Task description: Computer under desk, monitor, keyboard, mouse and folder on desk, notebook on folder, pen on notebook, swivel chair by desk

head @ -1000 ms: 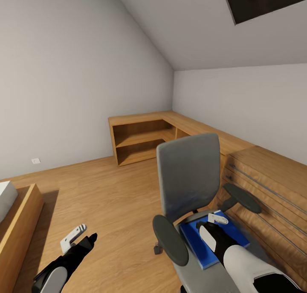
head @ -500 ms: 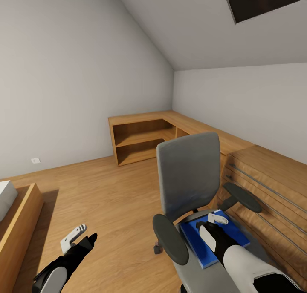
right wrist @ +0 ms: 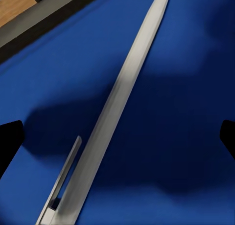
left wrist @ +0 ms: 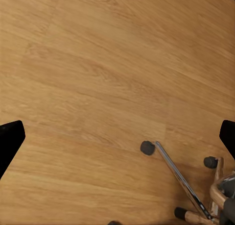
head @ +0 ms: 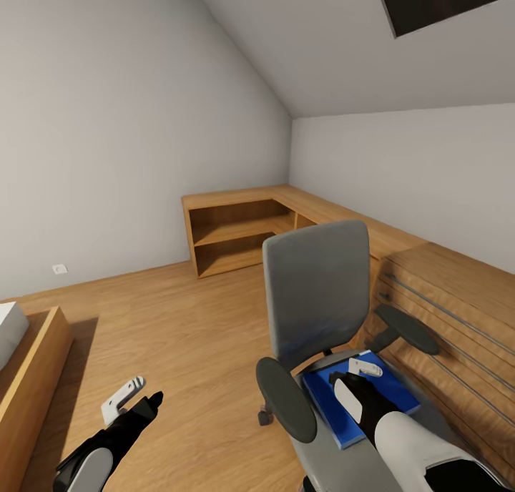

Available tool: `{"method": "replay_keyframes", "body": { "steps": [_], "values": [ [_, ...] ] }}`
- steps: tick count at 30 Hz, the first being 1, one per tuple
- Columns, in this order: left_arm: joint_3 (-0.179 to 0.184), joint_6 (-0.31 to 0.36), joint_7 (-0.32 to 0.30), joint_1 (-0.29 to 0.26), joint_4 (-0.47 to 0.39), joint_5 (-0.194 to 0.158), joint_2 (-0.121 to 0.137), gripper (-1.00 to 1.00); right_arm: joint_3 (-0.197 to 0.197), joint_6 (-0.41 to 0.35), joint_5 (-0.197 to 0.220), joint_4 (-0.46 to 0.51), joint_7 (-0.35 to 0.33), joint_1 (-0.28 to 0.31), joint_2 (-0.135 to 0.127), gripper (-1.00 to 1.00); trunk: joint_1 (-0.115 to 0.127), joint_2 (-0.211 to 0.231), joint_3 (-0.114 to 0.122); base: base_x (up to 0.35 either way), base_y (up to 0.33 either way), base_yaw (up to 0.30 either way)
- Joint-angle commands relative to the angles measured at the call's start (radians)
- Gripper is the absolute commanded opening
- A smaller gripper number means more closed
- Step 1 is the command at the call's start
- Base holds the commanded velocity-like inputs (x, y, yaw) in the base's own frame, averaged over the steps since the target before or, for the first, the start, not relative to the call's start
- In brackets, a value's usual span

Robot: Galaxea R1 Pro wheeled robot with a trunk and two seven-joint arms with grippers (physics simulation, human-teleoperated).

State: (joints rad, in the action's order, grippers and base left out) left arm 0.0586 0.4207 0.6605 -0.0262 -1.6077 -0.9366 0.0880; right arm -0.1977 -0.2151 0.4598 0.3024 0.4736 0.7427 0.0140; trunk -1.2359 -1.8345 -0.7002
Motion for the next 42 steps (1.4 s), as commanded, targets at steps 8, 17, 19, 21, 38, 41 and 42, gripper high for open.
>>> {"method": "replay_keyframes", "body": {
  "steps": [8,17,19,21,38,41,42],
  "values": [
    [0.001,0.001,0.008,-0.001,-0.001,-0.007,0.001,1.0,-0.008,-0.007,0.01,0.002,0.008,0.001,0.0,1.0,0.0,0.0,-0.001,0.0,0.0,0.0],
    [0.001,0.001,0.008,-0.001,-0.001,-0.007,0.001,1.0,-0.008,-0.007,0.01,0.003,0.008,0.0,0.0,1.0,0.0,0.0,-0.001,0.0,0.0,0.0],
    [0.002,0.001,0.008,-0.001,-0.001,-0.007,0.001,1.0,-0.008,-0.007,0.01,0.003,0.009,0.0,0.0,-1.0,0.0,0.0,-0.001,0.0,0.0,0.0],
    [0.001,0.001,0.008,-0.001,-0.001,-0.007,0.001,1.0,-0.009,-0.007,0.01,0.004,0.014,0.0,0.0,-1.0,0.0,0.0,-0.001,0.0,0.0,0.0],
    [0.0,0.001,0.008,-0.001,-0.001,-0.007,0.002,1.0,-0.008,-0.007,0.011,0.009,0.033,0.0,0.003,-1.0,0.0,0.0,-0.001,0.0,0.0,0.0],
    [0.0,0.001,0.008,-0.001,-0.001,-0.007,0.002,1.0,-0.007,-0.006,0.01,0.009,0.033,0.0,0.003,-1.0,0.0,0.0,-0.001,0.0,0.0,0.0],
    [0.0,0.001,0.008,-0.001,-0.001,-0.007,0.002,1.0,-0.007,-0.007,0.01,0.009,0.033,0.0,0.003,-1.0,0.0,0.0,-0.001,0.0,0.0,0.0]
  ]
}}
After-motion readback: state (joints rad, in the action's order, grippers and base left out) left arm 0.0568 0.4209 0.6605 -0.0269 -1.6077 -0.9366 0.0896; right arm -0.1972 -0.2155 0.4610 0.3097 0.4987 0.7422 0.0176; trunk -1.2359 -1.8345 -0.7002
